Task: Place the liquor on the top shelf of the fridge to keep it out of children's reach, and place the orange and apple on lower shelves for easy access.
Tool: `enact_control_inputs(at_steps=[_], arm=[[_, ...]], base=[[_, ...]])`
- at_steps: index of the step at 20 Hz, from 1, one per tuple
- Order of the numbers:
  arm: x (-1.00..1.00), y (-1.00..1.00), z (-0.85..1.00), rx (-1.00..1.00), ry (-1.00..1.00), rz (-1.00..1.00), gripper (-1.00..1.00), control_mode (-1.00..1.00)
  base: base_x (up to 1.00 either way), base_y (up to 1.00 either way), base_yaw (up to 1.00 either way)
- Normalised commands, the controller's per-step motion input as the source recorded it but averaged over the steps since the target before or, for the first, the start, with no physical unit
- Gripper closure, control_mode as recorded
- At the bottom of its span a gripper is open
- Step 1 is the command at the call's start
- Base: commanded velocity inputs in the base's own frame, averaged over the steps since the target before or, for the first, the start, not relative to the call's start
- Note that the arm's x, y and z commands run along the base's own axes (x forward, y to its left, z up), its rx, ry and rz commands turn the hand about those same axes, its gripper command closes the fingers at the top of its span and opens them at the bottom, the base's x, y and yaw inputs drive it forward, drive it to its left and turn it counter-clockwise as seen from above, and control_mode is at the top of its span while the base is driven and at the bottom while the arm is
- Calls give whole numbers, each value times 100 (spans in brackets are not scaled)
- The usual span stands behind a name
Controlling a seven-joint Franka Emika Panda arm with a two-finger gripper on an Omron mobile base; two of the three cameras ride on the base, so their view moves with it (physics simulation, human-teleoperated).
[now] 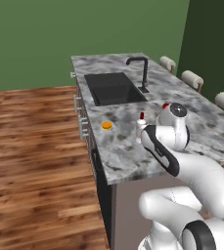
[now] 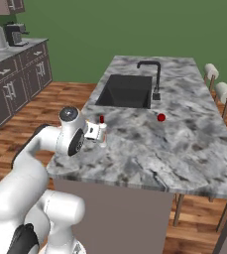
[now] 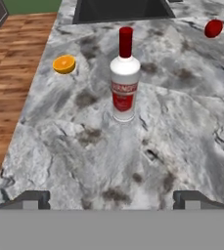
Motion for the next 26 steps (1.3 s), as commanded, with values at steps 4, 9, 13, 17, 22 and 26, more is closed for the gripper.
enact_control_inputs(at_steps=[4, 9, 13, 17, 22, 26], arm=[[37, 0, -1, 0, -6, 0, -100, -100], [41, 0, -1, 0, 0, 0, -100, -100], [40, -3, 0, 0, 0, 0, -100, -100], [38, -3, 0, 0, 0, 0, -100, -100], [38, -4, -1, 0, 0, 0, -100, -100], [34, -9, -8, 0, 0, 0, -100, -100]], base=[[0, 0, 0], [0, 0, 0], [0, 0, 0], [0, 0, 0], [0, 0, 0], [0, 0, 0]])
